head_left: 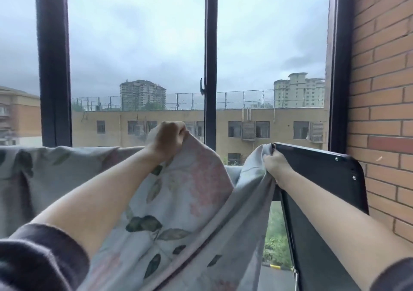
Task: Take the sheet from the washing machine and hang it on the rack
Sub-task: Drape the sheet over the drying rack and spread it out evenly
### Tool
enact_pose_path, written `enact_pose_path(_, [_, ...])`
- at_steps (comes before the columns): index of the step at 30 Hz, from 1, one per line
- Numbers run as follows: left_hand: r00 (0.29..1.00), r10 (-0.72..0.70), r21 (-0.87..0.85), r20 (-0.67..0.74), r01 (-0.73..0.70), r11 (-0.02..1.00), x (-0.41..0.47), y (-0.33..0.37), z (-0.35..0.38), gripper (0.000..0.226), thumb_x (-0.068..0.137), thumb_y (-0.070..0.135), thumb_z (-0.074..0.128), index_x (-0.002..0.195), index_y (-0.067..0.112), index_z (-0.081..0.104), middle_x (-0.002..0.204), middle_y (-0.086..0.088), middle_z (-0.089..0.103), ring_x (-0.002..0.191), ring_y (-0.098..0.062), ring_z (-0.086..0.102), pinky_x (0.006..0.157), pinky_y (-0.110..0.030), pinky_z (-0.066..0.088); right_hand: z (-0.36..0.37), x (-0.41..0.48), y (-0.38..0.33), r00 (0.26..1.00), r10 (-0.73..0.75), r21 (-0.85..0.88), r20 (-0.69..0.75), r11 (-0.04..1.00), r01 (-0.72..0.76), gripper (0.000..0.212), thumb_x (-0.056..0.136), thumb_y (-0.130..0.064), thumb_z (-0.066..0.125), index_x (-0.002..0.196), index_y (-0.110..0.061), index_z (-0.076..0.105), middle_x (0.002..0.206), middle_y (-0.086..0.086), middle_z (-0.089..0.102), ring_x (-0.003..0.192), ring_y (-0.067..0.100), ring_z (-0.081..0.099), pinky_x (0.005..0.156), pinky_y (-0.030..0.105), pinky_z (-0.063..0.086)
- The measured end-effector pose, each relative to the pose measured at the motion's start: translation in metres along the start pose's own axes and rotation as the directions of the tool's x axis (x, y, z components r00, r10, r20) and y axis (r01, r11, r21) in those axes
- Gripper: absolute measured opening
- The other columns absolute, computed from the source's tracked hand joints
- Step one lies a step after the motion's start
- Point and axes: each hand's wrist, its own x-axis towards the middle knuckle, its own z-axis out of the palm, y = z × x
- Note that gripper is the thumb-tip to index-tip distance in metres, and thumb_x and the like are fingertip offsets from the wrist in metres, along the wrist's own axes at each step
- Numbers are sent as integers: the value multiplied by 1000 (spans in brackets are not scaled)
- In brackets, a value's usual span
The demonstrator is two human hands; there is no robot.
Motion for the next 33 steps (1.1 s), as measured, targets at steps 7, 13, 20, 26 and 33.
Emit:
enact_pose_path(7, [936, -207, 241, 285, 140, 961, -25, -1, -11, 49, 101, 48, 17, 104, 14, 53, 108, -15, 64, 87, -26, 56, 76, -37, 40, -8, -16, 32, 986, 151, -204, 67, 970, -135, 36, 96, -27, 41, 117, -4, 59, 98, 15, 64, 87, 30, 61, 72, 31, 50])
enact_pose_path(13, [981, -14, 370, 193, -60, 927, -81, -18, -24, 39, 97, 47, 34, 119, 17, 45, 115, -10, 54, 106, -28, 50, 97, -45, 31, 23, -76, 51, 934, 232, -540, 270, 840, -53, 19, 74, -1, 35, 76, -6, 54, 40, 15, 52, 42, 26, 51, 45, 24, 38])
enact_pose_path(20, [978, -22, 352, 207, -54, 934, -97, -28, -40, 43, 92, 35, 46, 131, 20, 37, 126, -12, 45, 119, -31, 41, 107, -47, 23, 69, -125, 43, 973, 173, -761, 155, 648, 6, 71, 82, -49, 48, 133, -2, 32, 130, 16, 47, 115, 36, 51, 94, 45, 46])
enact_pose_path(26, [979, 16, 322, 203, -82, 943, -106, -30, -45, 62, 89, 39, 49, 144, 22, 27, 137, -8, 38, 131, -28, 33, 115, -49, 13, 98, -163, -8, 832, -523, -337, 184, 762, 553, 76, 83, -29, 57, 146, -18, 16, 147, 15, 28, 132, 34, 35, 105, 51, 36])
enact_pose_path(33, [985, -102, 290, 141, 57, 955, -214, -93, -65, 53, 86, 37, 41, 130, 9, 49, 141, -14, 43, 128, -34, 42, 105, -52, 32, 159, -215, 22, 525, -657, -529, 541, 219, 820, 69, 82, -33, 56, 145, -21, 32, 157, 15, 17, 144, 40, 14, 112, 64, 8])
